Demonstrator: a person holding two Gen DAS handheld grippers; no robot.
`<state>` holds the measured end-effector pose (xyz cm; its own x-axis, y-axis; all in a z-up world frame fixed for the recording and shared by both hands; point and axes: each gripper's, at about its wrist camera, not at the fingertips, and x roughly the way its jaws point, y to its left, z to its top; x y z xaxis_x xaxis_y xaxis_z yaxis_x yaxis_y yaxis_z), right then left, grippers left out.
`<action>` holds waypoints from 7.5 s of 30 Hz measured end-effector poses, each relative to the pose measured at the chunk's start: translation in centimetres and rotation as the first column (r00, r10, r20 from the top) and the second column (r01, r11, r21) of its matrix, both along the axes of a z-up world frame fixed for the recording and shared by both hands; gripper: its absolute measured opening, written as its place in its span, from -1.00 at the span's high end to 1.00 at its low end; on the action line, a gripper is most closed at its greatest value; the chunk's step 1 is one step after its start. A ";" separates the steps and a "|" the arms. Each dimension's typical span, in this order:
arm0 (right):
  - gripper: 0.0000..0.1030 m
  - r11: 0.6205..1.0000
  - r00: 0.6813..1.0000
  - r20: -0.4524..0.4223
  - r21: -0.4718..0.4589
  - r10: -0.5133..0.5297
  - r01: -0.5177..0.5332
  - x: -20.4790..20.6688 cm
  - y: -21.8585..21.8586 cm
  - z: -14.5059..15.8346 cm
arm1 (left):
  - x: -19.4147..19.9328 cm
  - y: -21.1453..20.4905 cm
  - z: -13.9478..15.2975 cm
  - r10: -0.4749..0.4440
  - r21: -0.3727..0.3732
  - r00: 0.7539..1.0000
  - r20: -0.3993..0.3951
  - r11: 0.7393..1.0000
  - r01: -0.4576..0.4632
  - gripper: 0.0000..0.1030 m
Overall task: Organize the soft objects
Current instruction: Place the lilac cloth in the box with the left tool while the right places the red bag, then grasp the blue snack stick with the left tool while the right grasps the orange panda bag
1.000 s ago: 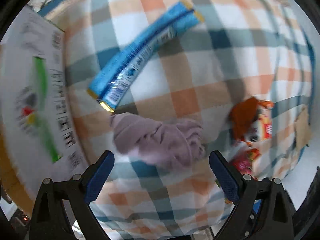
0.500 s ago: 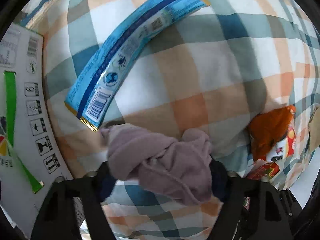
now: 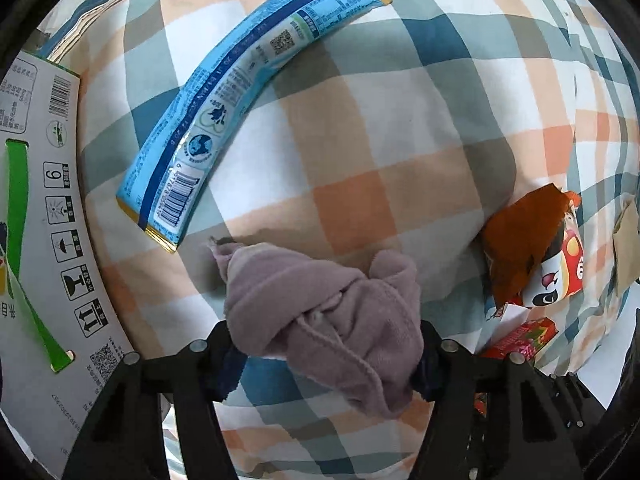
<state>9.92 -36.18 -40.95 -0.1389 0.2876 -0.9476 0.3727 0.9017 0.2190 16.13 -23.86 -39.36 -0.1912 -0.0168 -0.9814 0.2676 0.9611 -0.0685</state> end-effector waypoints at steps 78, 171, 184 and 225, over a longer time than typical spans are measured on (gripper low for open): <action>-0.04 0.965 0.951 0.170 -0.105 0.257 -0.242 13.9 35.0 10.0 | 15.7 40.8 6.6 0.219 0.042 0.962 0.166 0.973 -0.229 -0.30; -0.99 0.969 0.950 0.224 -0.074 -0.215 0.237 5.4 -1.9 11.7 | 13.1 2.8 8.7 -0.182 0.048 0.963 0.199 0.983 0.176 -0.80; -0.99 0.972 0.967 0.101 0.039 -0.234 0.231 8.4 -2.0 2.8 | 14.8 0.5 0.5 -0.215 0.093 0.976 0.036 0.973 0.211 -0.47; -0.39 0.988 0.988 0.035 0.037 -0.153 0.152 10.0 -0.1 0.0 | 11.6 -2.2 0.6 -0.168 0.024 0.982 0.085 0.986 0.166 0.57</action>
